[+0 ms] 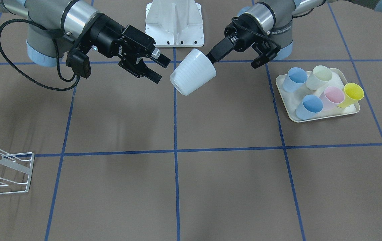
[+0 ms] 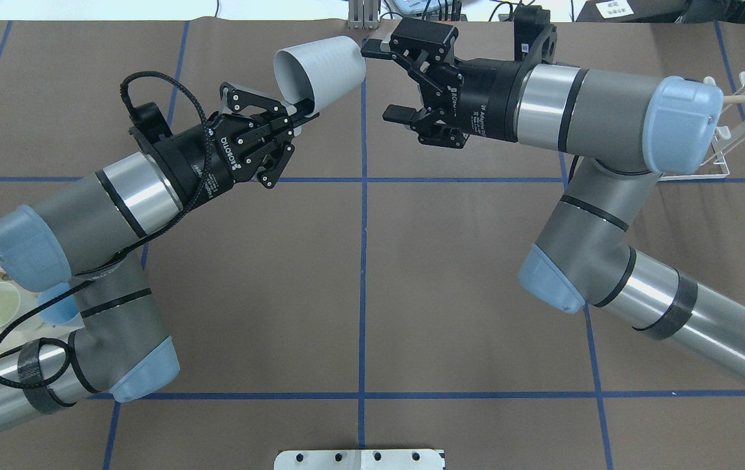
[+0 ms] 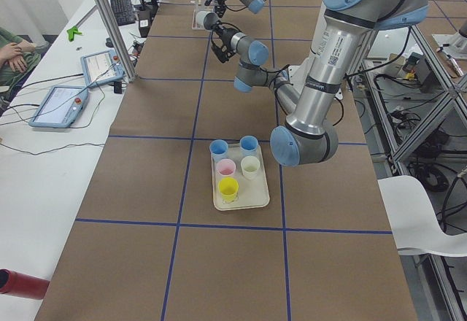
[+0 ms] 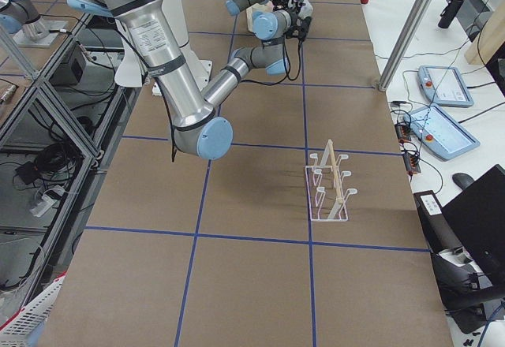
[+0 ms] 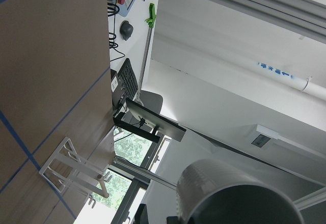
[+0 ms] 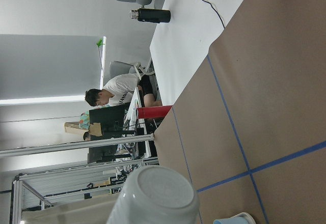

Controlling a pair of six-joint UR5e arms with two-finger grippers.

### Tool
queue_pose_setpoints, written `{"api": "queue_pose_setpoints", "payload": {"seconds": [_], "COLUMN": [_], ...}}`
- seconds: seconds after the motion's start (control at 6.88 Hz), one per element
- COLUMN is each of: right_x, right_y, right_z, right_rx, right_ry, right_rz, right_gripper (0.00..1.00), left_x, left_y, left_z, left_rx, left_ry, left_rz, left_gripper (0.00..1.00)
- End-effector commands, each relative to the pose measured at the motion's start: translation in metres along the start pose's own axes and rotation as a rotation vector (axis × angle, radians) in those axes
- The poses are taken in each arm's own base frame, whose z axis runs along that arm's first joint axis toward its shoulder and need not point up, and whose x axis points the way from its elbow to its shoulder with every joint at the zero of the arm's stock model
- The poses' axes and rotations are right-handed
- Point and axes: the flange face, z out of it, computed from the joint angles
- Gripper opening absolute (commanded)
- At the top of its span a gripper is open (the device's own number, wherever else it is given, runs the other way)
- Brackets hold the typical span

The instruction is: Transfer IKEA cup to right arm and place on rack

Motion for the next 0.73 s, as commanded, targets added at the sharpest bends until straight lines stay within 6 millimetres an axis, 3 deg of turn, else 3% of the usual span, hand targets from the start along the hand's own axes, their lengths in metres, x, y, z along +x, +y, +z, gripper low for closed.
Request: {"api": "queue_pose_setpoints", "payload": {"seconds": [0.0, 0.58], "right_x": [0.004, 0.003], "right_y": [0.005, 0.006], "right_z": [0.003, 0.004], "right_rx": [0.003, 0.001], "right_ry": [-0.002, -0.003], "right_rz": [0.006, 0.013], "right_gripper": [1.0, 1.0], "left_x": [0.002, -0.009], "left_y": [0.004, 0.007], "left_z": [0.007, 0.019], "left_rx": [0.001, 0.012], "left_ry": [0.01, 0.011], "left_rz": [-0.002, -0.009], "left_gripper": [0.0, 0.0]}}
